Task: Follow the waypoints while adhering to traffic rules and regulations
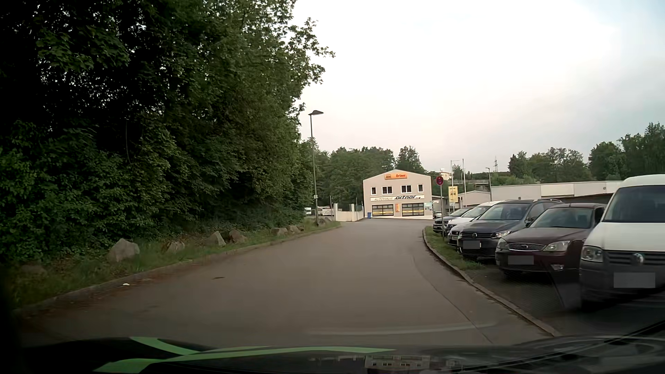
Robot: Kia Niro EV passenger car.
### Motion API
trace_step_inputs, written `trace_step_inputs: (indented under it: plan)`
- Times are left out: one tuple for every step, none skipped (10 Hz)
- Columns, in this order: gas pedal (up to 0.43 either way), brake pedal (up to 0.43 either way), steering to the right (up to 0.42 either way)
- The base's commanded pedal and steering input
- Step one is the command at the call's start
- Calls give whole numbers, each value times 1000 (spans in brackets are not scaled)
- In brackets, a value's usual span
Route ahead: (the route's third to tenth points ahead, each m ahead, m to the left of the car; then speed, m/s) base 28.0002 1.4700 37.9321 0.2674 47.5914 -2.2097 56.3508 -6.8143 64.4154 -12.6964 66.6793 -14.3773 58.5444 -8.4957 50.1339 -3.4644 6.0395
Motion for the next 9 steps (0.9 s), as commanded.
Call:
trace_step_inputs:
  plan:
    - [59,0,-6]
    - [59,0,0]
    - [59,0,4]
    - [59,0,7]
    - [59,0,8]
    - [59,0,8]
    - [47,0,10]
    - [20,0,12]
    - [8,0,14]
